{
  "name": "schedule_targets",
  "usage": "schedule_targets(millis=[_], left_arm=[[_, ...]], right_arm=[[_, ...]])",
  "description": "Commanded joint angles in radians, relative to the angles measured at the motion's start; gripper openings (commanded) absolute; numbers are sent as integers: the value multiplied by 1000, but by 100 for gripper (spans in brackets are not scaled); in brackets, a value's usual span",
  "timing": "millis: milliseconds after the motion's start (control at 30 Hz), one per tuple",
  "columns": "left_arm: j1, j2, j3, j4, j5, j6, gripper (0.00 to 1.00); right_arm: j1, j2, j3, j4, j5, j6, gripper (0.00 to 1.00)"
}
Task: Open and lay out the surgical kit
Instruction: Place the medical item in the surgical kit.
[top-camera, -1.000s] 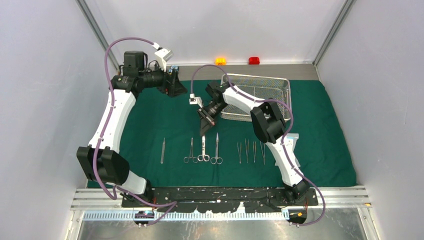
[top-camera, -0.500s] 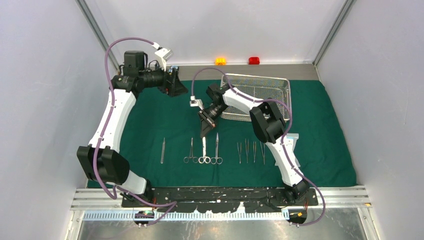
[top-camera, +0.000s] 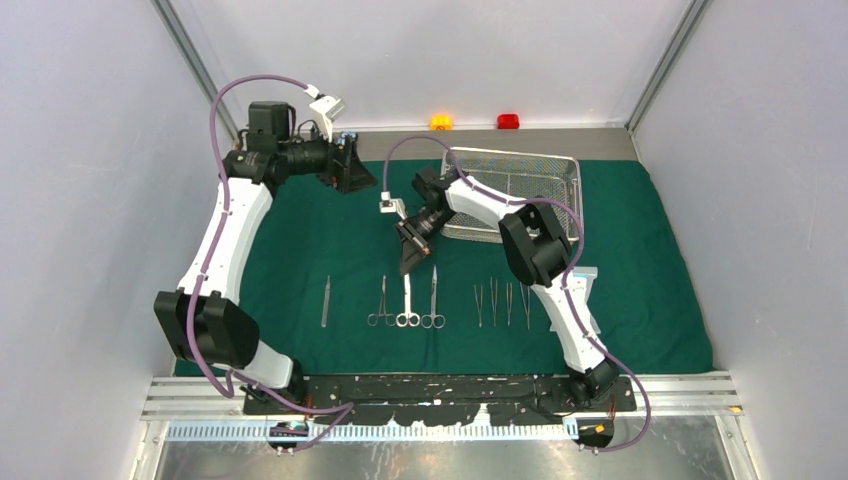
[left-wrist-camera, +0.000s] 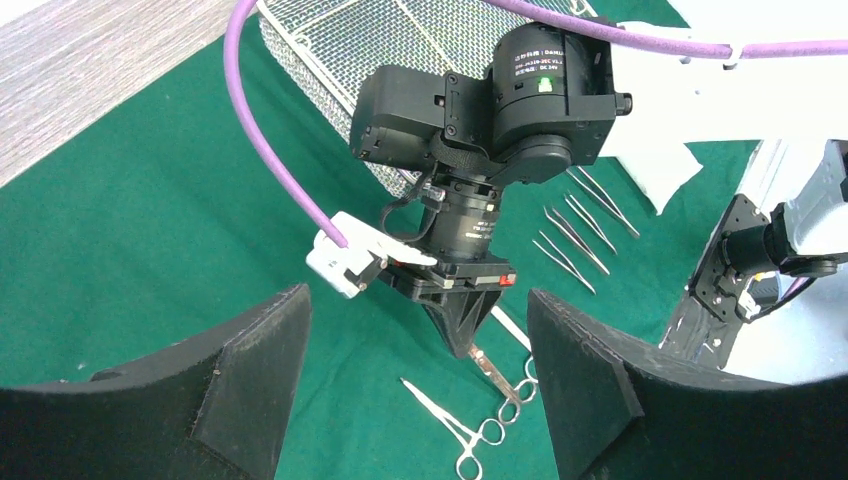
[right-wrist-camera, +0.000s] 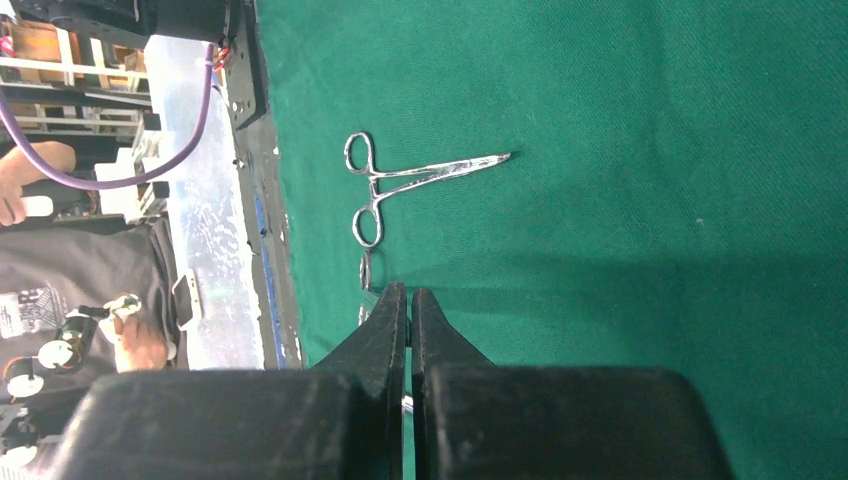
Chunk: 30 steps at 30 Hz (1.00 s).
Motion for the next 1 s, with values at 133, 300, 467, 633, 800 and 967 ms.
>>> schedule_targets(millis=[133,300,467,633,800,967], left_arm=[[3,0,3,38,38,-4,82],[2,1,5,42,47,-4,82],[3,1,6,40,52,-4,83],[2,2,6,40,56,-6,83],[3,0,3,40,56,-4,83],[2,1,2,42,57,-4,84]], right_arm=[[7,3,-14,62,10,-11,5],[6,3,-13,61,22,-19,11],[6,2,-18,61,32,-25,14],[4,3,-20,61,42,-30,17],[5,4,-22,61,49,-33,18],[4,4,-25,61,60,-36,20]])
